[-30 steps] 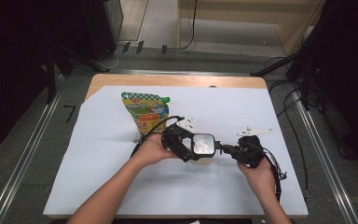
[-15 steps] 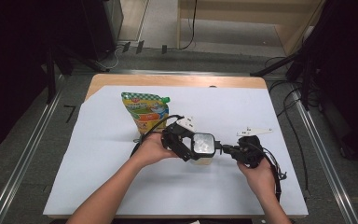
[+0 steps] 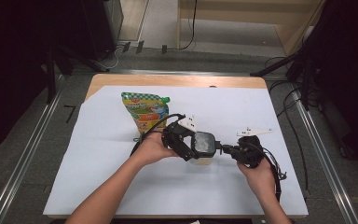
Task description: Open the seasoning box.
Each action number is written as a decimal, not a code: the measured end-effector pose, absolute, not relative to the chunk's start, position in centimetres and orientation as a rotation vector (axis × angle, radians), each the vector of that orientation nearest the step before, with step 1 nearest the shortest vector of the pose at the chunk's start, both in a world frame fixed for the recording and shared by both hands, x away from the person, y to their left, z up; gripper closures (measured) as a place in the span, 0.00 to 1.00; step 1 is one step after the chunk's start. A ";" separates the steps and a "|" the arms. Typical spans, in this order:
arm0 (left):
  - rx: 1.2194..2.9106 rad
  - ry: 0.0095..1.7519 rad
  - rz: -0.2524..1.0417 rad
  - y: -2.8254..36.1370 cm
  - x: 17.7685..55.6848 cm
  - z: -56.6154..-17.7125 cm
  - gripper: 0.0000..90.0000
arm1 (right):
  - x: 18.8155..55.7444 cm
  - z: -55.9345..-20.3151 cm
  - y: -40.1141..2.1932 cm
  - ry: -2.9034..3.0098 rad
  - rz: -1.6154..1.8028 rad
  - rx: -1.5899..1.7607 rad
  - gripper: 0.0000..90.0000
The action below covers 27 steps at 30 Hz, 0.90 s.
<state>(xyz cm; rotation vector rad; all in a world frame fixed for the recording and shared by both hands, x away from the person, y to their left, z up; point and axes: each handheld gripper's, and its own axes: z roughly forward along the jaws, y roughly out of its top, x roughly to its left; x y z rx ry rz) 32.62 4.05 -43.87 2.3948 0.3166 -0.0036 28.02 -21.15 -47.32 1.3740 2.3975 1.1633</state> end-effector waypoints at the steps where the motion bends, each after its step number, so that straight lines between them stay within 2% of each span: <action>1: 2.397 0.316 -0.002 4.0 32.6 -43.8 0.17 | 28.0 -47.3 -21.1 2.397 1.163 1.374 1.00; 9: 2.400 0.307 0.032 3.8 32.3 -43.1 0.18 | 28.0 -47.3 -21.1 2.397 1.164 1.373 1.00; 14: 2.377 0.308 -0.020 4.0 32.4 -42.4 0.24 | 28.0 -47.3 -21.1 2.396 1.165 1.372 1.00; 17: 2.383 0.264 -0.040 3.7 32.0 -42.3 0.40 | 28.1 -47.4 -21.2 2.397 1.167 1.369 1.00; 20: 2.385 0.251 -0.015 3.3 31.7 -42.1 0.44 | 28.0 -47.3 -21.2 2.397 1.167 1.373 1.00; 27: 2.360 0.230 -0.030 2.6 31.2 -41.0 0.60 | 28.0 -47.4 -21.2 2.397 1.167 1.372 1.00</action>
